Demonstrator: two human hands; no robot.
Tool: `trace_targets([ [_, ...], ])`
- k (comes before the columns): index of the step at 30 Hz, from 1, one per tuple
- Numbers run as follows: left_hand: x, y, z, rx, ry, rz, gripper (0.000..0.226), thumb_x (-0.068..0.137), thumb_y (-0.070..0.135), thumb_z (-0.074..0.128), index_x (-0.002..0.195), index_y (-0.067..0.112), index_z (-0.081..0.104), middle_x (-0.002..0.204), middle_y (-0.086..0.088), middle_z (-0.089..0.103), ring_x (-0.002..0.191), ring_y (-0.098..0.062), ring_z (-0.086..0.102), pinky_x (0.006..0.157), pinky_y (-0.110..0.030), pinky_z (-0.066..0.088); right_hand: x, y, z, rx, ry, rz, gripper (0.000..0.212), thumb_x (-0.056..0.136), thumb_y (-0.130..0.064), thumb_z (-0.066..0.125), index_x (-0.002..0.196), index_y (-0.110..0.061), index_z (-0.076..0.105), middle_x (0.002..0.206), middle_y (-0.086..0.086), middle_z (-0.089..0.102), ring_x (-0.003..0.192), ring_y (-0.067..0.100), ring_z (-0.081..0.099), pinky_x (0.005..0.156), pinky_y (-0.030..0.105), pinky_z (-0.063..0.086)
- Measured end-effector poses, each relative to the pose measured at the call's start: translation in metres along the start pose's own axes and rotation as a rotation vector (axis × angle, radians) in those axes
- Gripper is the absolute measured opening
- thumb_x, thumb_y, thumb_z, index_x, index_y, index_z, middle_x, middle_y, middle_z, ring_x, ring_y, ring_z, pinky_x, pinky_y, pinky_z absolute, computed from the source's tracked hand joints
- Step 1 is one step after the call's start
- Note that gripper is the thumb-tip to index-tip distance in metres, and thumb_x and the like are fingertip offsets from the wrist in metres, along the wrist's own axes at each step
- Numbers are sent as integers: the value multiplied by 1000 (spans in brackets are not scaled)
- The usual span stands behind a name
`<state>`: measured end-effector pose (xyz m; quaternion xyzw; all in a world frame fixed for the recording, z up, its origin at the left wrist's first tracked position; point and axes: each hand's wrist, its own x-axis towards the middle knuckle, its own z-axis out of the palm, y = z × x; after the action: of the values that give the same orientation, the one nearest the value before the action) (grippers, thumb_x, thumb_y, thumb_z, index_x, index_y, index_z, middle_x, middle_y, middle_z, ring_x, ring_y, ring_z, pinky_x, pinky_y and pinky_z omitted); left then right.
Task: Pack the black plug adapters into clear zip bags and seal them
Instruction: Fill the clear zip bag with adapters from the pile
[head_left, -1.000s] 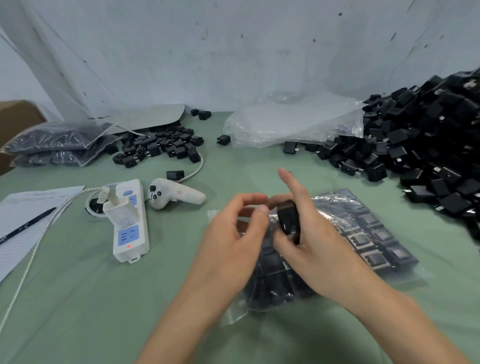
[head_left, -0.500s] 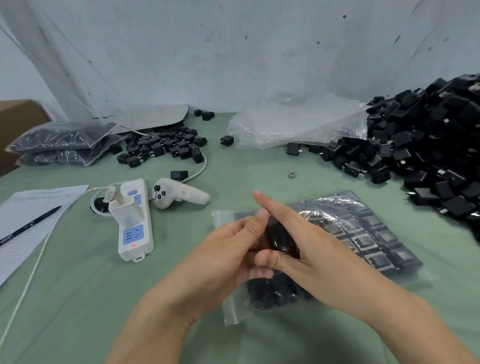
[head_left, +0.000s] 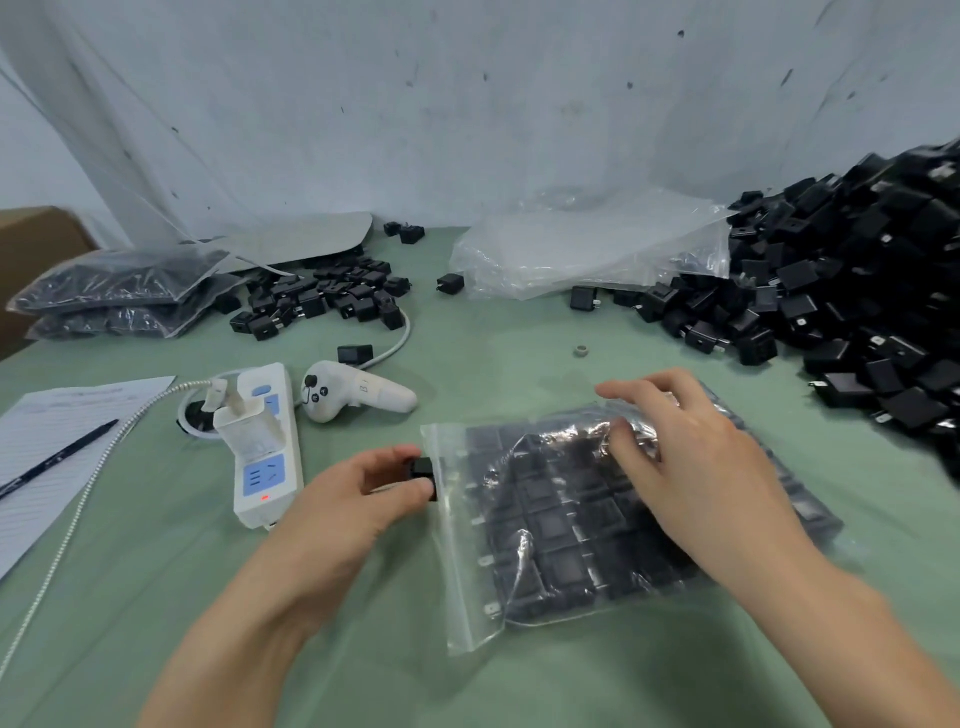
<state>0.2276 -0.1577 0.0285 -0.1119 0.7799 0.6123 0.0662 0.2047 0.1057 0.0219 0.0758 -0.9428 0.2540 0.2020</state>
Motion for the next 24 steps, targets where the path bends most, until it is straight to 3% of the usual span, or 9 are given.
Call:
trace_targets([
  [2,2,1,10,-56,-39,8,31,87,13,73,117,21,69,111,3,75,110,-13,68,105,-35,45,0,1,0,-19,29,34,27,95,-29,55,121,-34,61,112,-11,52,56,21,58,56,38,48],
  [5,4,1,25,-79,0,54,34,82,16,77,115,21,68,109,6,75,103,-10,70,90,-24,53,0,5,1,-51,44,85,27,96,-26,54,121,-33,62,114,-9,53,57,24,58,57,38,47],
  [8,7,-1,38,-77,39,108,32,83,16,77,113,23,67,105,9,76,100,-9,71,86,-24,55,1,10,1,-78,36,119,27,97,-26,52,121,-32,64,116,-8,53,58,23,57,57,36,45],
  [13,9,0,50,-53,76,162,26,89,10,72,110,24,68,94,12,77,87,-4,72,65,-10,51,1,11,2,-84,27,113,25,98,-27,52,119,-32,65,116,-8,54,63,23,61,59,37,48],
  [16,11,3,44,-58,82,138,20,97,11,61,113,21,69,95,8,77,87,-8,72,69,-17,54,1,13,3,-87,29,109,24,99,-27,52,118,-33,64,116,-8,53,63,22,62,58,37,48],
  [19,15,6,36,-282,202,43,30,100,-1,43,111,21,60,88,0,78,82,-16,73,81,-32,57,2,15,2,-76,44,115,24,98,-26,51,116,-33,65,115,-8,53,65,23,63,60,38,50],
  [24,17,12,44,-460,158,12,17,102,12,47,115,21,54,90,-8,78,81,-17,75,79,-35,56,3,15,3,-59,61,106,25,97,-28,48,114,-36,65,111,-11,53,63,19,61,57,35,48],
])
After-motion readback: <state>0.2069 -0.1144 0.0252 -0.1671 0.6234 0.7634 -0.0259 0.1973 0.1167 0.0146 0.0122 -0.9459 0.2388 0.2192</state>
